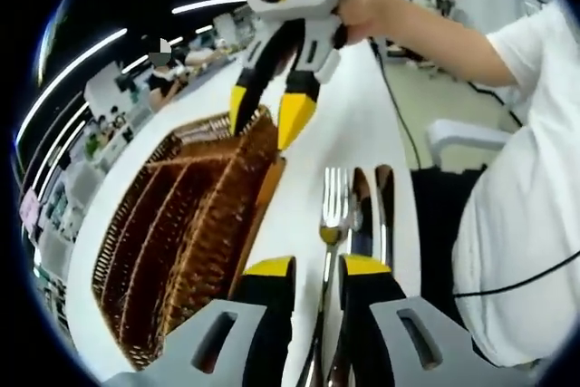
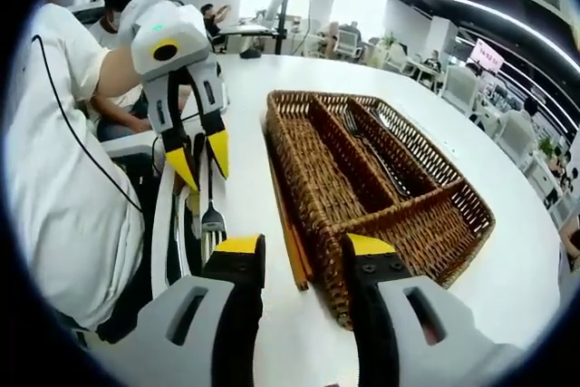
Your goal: Arrange the knives, forks, and spoons in their matching storage slots by inserting each utensil handle-first until every utensil is classified and aligned in the correct compartment
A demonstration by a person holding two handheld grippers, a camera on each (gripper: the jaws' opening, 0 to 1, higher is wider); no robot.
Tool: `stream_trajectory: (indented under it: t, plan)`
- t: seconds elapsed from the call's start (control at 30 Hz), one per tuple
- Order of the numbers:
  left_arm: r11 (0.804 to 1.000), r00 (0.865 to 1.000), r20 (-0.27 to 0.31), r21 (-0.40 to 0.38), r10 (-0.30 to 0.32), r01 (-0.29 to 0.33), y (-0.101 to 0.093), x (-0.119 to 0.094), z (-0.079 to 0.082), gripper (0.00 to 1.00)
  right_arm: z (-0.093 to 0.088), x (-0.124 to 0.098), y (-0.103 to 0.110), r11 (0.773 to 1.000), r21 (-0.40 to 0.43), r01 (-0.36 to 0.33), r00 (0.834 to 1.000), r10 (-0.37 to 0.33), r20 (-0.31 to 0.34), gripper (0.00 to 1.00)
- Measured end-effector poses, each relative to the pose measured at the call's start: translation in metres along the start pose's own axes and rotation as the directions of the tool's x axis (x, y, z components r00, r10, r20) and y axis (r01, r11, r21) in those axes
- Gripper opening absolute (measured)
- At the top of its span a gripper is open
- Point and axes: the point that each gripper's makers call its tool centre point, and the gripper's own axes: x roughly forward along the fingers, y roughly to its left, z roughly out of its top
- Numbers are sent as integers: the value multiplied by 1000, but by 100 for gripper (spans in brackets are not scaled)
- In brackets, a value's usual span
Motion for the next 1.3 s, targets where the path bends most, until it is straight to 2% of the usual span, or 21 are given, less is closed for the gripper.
stream_trajectory:
  t: [0.43,0.9,1.1,1.3]
  plan:
    - [1000,997,-71,4,-25,25,-1,6,-11,12,-5,1,0,1000,2,-3,1000,3,-5,36]
    - [998,993,-97,-17,-70,69,-5,12,-15,7,-10,1,-2,1000,1,-3,1000,3,-6,36]
    - [993,987,-113,-49,-115,111,-8,12,-15,4,-9,1,-1,1000,3,-2,1000,2,-4,37]
    - [991,984,-120,-47,-132,128,-6,13,-15,4,-10,0,0,1000,3,1,1000,-1,-6,37]
